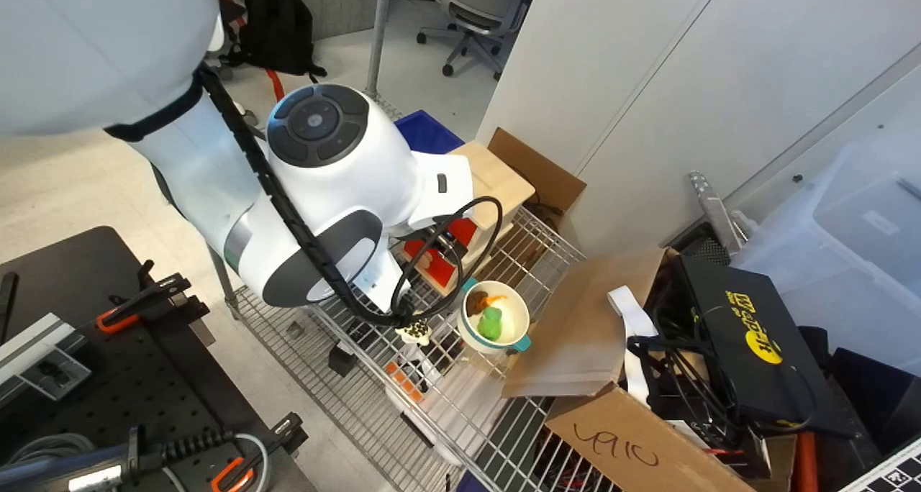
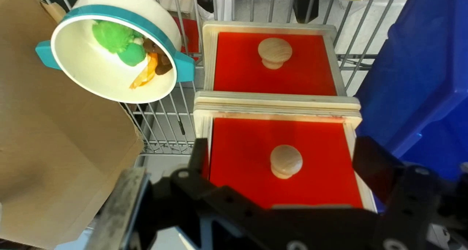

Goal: Open the top drawer

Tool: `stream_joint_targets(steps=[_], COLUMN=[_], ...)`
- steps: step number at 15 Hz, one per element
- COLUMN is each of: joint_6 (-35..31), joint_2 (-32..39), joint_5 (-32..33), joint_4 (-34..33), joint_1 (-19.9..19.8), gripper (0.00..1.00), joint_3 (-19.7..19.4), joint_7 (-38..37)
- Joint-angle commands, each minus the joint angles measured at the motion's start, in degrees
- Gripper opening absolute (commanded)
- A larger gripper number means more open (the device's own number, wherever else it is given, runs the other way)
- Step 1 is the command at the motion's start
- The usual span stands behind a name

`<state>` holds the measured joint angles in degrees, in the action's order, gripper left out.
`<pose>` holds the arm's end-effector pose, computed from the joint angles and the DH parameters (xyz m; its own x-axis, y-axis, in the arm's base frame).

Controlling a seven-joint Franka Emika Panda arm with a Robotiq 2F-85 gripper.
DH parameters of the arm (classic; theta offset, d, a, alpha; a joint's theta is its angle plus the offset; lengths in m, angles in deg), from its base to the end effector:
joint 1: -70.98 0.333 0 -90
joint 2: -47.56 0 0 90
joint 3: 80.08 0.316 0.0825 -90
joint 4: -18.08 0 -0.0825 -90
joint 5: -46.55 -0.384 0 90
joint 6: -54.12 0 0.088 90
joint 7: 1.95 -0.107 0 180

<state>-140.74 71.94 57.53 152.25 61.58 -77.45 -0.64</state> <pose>0.5539 -0.0444 0.2253 0.8028 0.0982 0.5881 0.0744 -0.9951 0.0646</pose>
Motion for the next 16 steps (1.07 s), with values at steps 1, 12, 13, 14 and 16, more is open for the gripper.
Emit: stream_joint_targets(steps=[1, 12, 13, 14, 16], joint_6=[-0.73, -0.03, -0.03, 0.06, 0.13], joint_2=[-1.07, -0.30, -0.18, -0.06, 0.04], joint_5=[-1.69, -2.48, -2.51, -2.51, -2.38], joint_4=[0.81, -0.68, -0.88, -1.10, -1.38], joint_1=[1.79, 2.36, 2.43, 2.43, 2.42], gripper=[1.00, 1.00, 1.00, 1.00, 1.00], joint_3=[-1.47, -1.09, -1.22, -1.22, -1.13], joint_7=[1.44, 1.10, 1.16, 1.18, 1.28])
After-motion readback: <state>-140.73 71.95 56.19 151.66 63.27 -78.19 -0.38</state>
